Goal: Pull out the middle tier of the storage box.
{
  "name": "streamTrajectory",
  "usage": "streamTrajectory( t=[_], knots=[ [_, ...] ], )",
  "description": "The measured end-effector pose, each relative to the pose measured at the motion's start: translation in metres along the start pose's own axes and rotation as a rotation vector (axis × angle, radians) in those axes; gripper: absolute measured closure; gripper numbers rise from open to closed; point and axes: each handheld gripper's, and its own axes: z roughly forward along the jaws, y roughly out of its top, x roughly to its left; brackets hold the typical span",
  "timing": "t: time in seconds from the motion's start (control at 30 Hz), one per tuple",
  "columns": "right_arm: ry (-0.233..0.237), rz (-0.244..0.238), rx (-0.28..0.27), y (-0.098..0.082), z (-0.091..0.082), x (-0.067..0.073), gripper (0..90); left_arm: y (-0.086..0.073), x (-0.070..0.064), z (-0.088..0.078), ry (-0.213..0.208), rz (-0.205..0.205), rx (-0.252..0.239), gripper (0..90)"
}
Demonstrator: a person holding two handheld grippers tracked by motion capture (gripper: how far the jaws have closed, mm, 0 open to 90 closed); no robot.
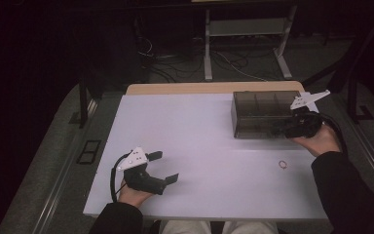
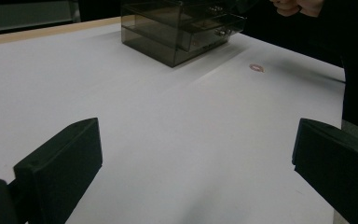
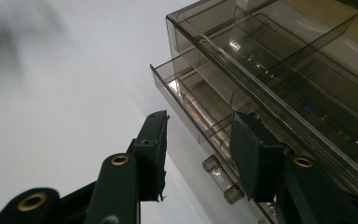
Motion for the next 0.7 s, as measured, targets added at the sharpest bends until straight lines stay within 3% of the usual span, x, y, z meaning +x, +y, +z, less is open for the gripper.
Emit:
streamTrajectory(
  t=[0.33, 0.7],
  knots=[
    [-0.030, -0.012, 0.037, -0.002, 0.015, 0.002, 55.8, 0.000, 0.000, -0.002, 0.003, -0.003, -0.001, 0.6],
    [-0.057, -0.037, 0.042, -0.004, 0.023, 0.003, 56.7, 0.000, 0.000, -0.002, 0.000, -0.003, 0.000, 0.6]
  ],
)
